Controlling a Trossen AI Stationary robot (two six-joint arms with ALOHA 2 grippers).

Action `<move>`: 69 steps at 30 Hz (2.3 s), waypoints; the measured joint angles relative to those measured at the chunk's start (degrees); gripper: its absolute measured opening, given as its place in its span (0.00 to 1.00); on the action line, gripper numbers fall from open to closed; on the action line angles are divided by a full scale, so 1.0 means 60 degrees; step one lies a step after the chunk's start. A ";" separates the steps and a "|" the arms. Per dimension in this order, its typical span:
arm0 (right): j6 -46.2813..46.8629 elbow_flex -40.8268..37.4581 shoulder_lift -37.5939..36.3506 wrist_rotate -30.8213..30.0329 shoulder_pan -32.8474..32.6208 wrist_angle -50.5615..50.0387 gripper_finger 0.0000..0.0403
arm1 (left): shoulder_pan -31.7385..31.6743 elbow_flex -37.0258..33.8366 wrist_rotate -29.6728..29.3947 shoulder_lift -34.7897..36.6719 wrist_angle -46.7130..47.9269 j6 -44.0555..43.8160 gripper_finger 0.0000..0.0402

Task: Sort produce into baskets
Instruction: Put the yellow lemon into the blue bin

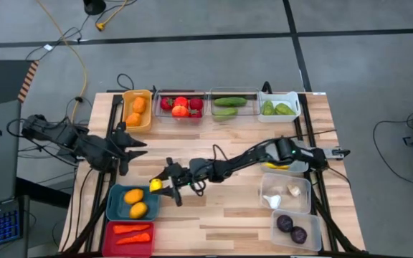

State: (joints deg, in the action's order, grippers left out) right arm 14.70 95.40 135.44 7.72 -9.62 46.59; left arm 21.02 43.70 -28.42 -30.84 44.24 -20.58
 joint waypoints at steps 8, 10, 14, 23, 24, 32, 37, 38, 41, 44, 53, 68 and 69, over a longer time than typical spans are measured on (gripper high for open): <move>0.0004 0.2050 0.1586 0.0000 -0.0070 0.0028 0.57 | 0.0000 -0.1477 -0.0085 0.1517 -0.1456 0.0967 0.28; 0.0142 0.2366 0.1877 -0.0001 -0.0070 -0.0014 0.57 | 0.0000 -0.1756 -0.0123 0.1865 -0.1607 0.0989 0.28; 0.0719 0.2831 0.2336 -0.0003 -0.0072 0.0053 0.57 | 0.0000 -0.2143 -0.0128 0.2380 -0.1602 0.0799 0.28; 0.1331 0.2913 0.2491 -0.0011 0.0120 -0.0410 0.58 | 0.0000 -0.2411 -0.0128 0.2904 -0.1582 0.0814 0.28; 0.1348 0.2913 0.2491 -0.0011 0.0139 -0.0444 0.58 | 0.0000 -0.2411 -0.0128 0.2905 -0.1587 0.0833 0.28; 0.1873 0.2913 0.2487 -0.0025 0.0192 -0.0720 0.58 | 0.0000 -0.2411 -0.0466 0.2905 -0.1582 0.1029 0.28; 0.1873 0.2913 0.2484 -0.0029 0.0152 -0.0773 0.58 | -0.0003 -0.2411 -0.0718 0.2905 -0.1586 0.1107 0.28; 0.1873 0.2913 0.2484 -0.0036 0.0145 -0.0773 0.58 | -0.0004 -0.2411 -0.0668 0.2905 -0.1611 0.1107 0.28; 0.1755 0.2913 0.2480 -0.0036 0.0124 -0.0763 0.59 | 0.0000 -0.2519 -0.0341 0.2905 -0.2085 0.1211 0.28; 0.1755 0.2913 0.2480 -0.0037 0.0124 -0.0766 0.60 | 0.0000 -0.2962 0.0128 0.2902 -0.3072 0.1643 0.28; 0.1727 0.2913 0.2480 -0.0040 0.0127 -0.0763 0.61 | -0.0034 -0.4525 0.0440 0.2952 -0.5548 0.2689 0.28; 0.1730 0.2909 0.2473 -0.0043 0.0123 -0.0765 0.61 | -0.1568 -0.7184 0.1784 0.4703 -0.8024 0.3319 0.20; 0.1727 0.2909 0.2473 -0.0043 0.0123 -0.0766 0.61 | -0.1771 -0.7178 0.2078 0.4729 -0.8072 0.3462 0.19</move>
State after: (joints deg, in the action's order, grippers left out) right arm 25.06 112.86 150.28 7.46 -8.88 42.00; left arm 10.39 0.63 -15.95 -2.47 -4.19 0.19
